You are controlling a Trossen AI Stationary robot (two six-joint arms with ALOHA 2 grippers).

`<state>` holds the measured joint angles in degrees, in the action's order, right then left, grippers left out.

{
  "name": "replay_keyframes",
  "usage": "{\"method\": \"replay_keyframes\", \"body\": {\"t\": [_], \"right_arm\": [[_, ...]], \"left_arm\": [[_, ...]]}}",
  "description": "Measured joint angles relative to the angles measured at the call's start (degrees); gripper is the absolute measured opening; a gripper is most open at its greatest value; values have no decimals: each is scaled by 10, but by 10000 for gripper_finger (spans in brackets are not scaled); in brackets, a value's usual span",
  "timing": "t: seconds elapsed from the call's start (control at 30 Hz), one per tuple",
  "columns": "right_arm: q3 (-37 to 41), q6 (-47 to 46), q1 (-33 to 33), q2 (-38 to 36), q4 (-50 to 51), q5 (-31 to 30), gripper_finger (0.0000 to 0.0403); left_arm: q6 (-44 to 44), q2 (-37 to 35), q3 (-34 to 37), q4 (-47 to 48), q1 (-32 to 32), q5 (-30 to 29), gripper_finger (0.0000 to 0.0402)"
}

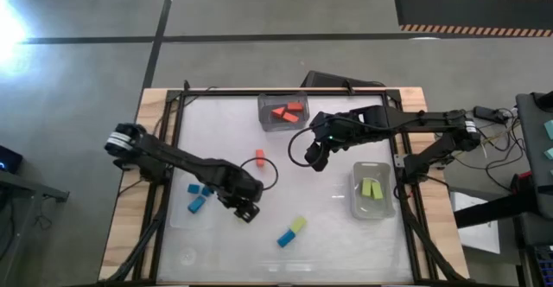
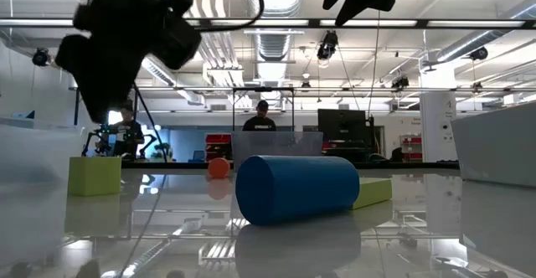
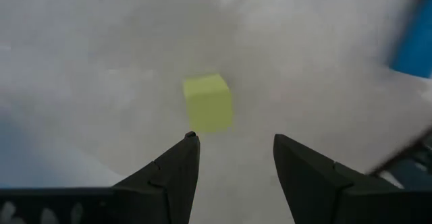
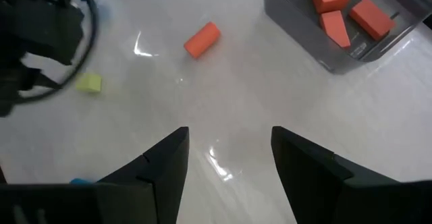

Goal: Sort & place blocks by color
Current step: Put the green block into the gray bin

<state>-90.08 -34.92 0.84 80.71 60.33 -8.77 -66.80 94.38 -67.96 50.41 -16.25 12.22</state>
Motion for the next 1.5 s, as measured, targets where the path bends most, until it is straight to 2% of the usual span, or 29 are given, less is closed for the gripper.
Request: {"method": "replay_keyframes", "body": {"t": [0.23,0.63,1.17,1.5], "right_arm": [[0,5,0,0,0,2,201],[0,12,0,0,3,3,201],[0,15,0,0,4,2,201],[0,15,0,0,4,2,201]], "left_arm": [[12,37,1,-1,0,-20,173],[12,61,5,-7,-5,-21,173],[11,61,22,-27,-11,-24,173],[-3,61,54,-76,-15,-25,170]]}}
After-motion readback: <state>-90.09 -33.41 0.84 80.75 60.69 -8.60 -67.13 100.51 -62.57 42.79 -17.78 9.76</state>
